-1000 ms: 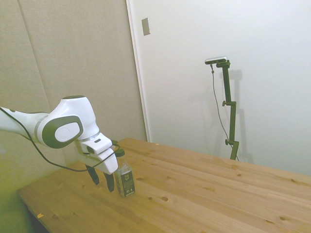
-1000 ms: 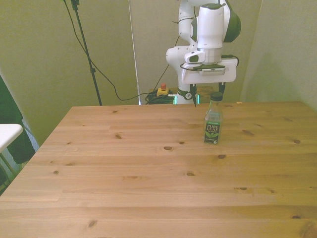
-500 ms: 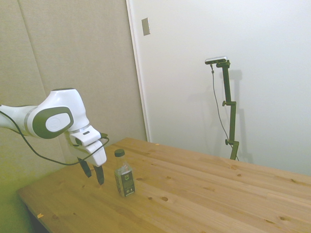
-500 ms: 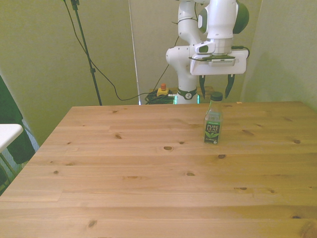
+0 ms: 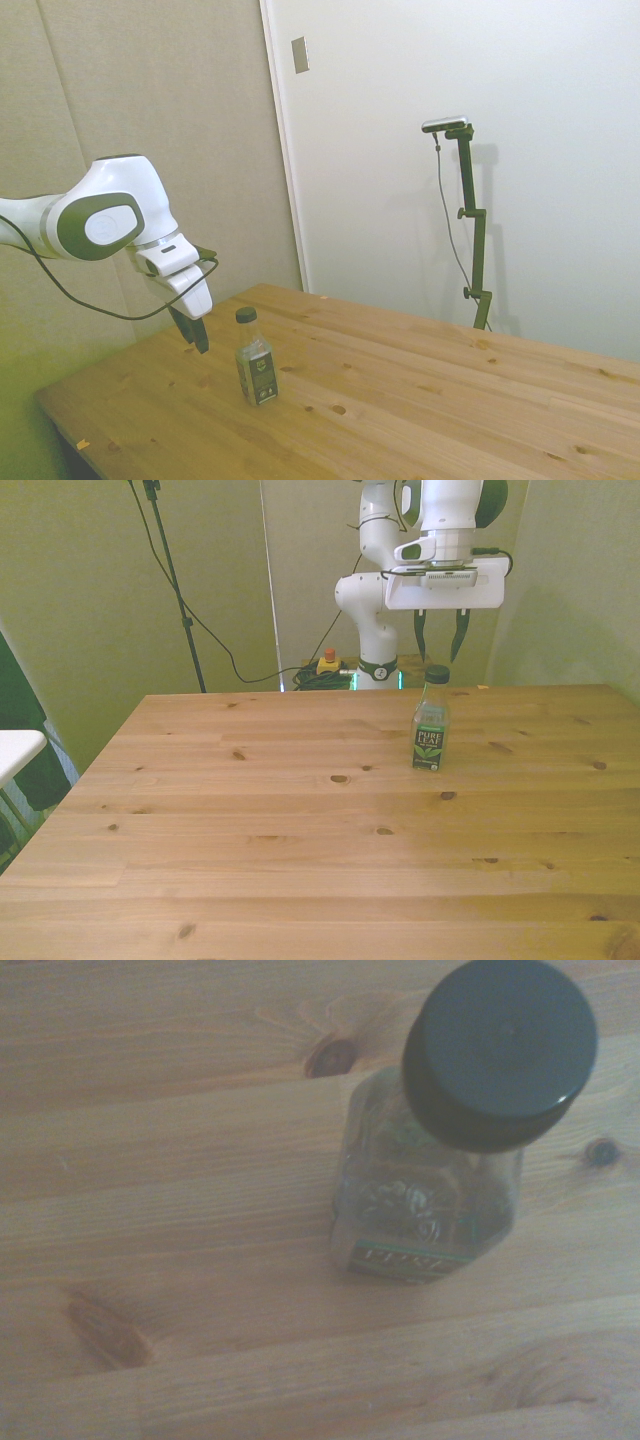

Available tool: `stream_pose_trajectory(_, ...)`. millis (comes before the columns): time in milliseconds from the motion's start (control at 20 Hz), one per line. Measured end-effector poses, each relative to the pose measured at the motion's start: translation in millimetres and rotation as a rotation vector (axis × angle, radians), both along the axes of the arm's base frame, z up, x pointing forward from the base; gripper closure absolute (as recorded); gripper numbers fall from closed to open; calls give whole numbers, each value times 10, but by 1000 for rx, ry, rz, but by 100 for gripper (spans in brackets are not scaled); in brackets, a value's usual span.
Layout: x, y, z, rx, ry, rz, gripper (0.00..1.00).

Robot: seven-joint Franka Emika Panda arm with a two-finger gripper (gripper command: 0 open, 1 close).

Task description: Knock down the bottle

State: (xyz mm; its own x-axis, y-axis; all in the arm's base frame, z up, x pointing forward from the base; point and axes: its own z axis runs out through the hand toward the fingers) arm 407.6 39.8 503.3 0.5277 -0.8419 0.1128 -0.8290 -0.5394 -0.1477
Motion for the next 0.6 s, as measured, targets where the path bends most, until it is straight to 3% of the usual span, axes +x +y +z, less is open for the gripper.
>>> stream_pose_trajectory(600, 610, -98, -94, -16, -12, -76, 100)
